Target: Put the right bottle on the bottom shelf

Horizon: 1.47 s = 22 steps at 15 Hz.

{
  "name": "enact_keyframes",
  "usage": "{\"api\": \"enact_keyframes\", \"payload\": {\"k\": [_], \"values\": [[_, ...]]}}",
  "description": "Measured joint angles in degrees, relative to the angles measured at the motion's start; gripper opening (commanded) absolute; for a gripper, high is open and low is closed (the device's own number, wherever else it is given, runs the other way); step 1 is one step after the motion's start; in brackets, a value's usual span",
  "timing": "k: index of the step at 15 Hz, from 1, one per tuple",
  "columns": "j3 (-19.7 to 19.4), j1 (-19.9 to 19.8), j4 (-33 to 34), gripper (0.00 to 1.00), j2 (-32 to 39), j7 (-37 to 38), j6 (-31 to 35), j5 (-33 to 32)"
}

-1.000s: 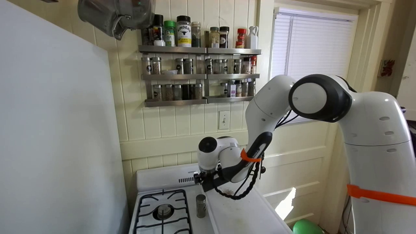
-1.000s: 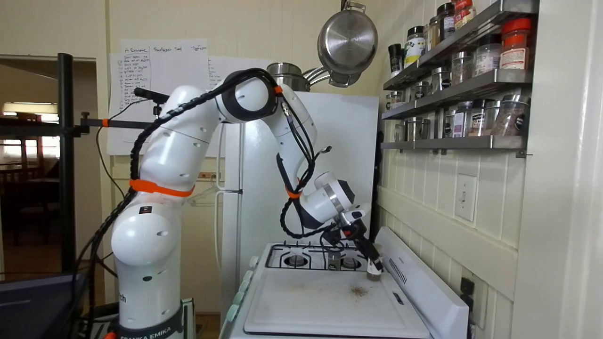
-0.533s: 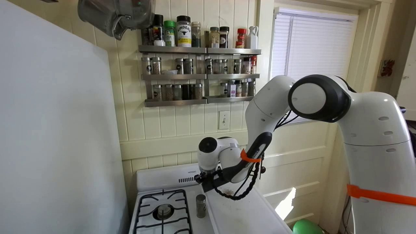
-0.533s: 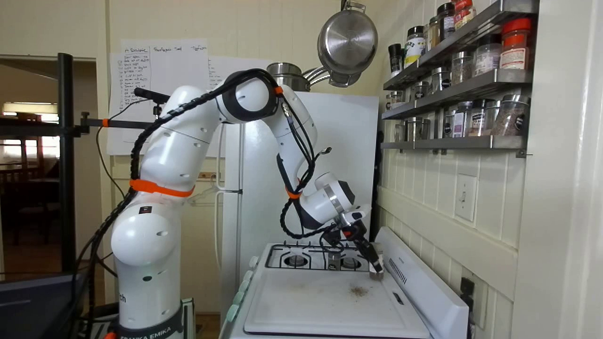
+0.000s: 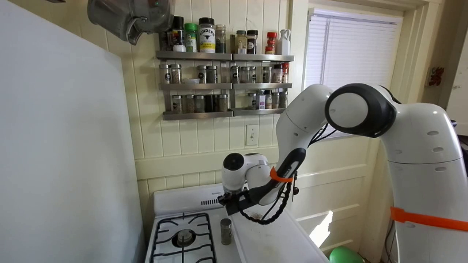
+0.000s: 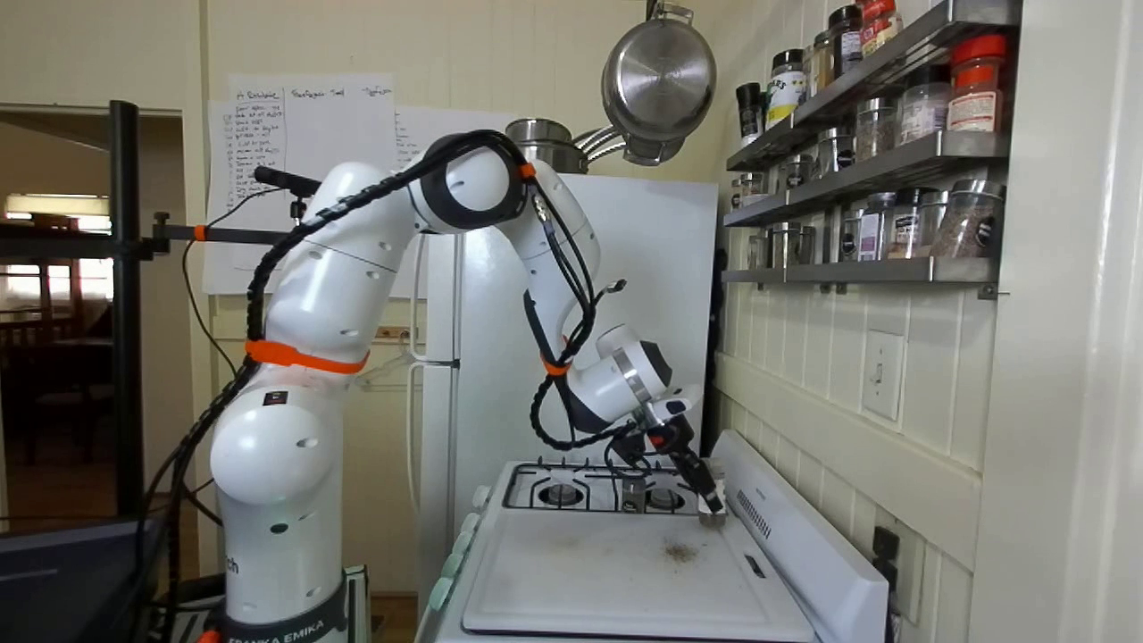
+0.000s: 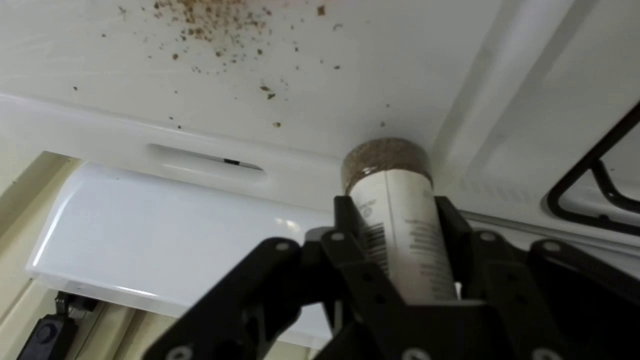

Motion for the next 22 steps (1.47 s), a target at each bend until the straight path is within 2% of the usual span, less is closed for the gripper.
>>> {"api": "enact_keyframes", "payload": {"k": [4,9,13,22], "values": [[0.94,-0.37,-0.49,0.17,-1.87,-3.88,3.11,2.94],[3.35,-2.04,-2.16,0.17,-5.67,-15.86,3.47,13.72],[4.36,-2.73,-2.69,0.17,-8.91,-22.70,2.80,20.70],[5.34,-2.57,-5.37,0.17,-20.28,-31.53,-0.43,29.03]]}}
